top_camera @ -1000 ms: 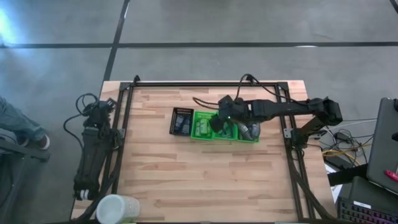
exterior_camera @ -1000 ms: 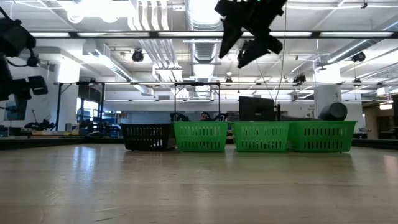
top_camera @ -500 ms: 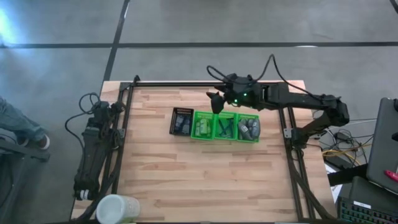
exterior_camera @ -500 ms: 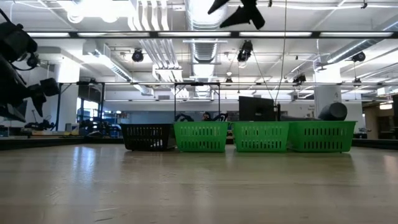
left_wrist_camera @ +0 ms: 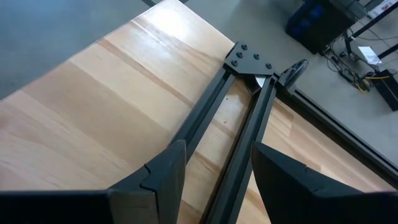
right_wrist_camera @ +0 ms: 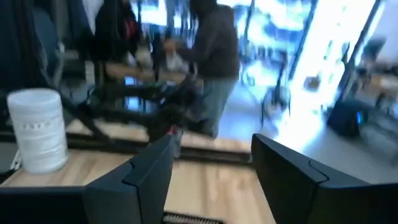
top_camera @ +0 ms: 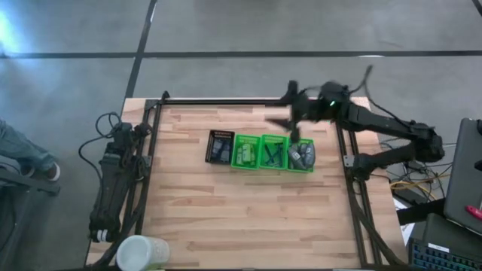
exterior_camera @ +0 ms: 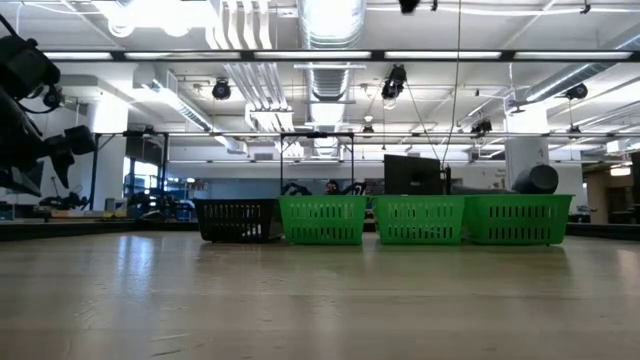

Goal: Pick & Place Travel size toiletries
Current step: Return to Home Position

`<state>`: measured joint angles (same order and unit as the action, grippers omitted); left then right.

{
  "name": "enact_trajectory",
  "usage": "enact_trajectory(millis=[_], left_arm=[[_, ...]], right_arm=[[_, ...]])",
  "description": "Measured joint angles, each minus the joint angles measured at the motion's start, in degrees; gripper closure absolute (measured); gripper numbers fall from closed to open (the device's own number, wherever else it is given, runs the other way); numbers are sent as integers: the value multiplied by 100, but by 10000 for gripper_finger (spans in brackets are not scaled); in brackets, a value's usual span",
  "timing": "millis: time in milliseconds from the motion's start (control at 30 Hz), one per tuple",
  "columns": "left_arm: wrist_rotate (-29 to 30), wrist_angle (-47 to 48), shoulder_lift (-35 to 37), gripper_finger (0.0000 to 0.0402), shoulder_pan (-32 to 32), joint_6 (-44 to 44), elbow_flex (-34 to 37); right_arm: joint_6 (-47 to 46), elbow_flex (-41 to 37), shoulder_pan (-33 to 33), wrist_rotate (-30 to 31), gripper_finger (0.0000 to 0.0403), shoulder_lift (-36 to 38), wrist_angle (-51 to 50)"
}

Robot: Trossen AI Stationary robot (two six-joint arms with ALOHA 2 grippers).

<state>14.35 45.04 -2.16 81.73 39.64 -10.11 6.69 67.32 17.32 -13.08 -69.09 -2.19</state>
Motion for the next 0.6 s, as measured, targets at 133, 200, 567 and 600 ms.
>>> enact_trajectory(millis=[133,200,567,600], left_arm=[[4,1,-9,216,-2,0,0],[3,0,-13,216,-2,0,0],[4,0,-21,216,-2,-2,2],[4,0,-21,216,-2,-2,2]], right_arm=[[-482,-1411,1464,-1661,194,801,1496],[-1190,-1892,2148,-1820,198,1295,1850],[-1799,-3697,5106,-2395,217,4200,1880],[-1666,-3831,5278,-2546,219,4464,1818]])
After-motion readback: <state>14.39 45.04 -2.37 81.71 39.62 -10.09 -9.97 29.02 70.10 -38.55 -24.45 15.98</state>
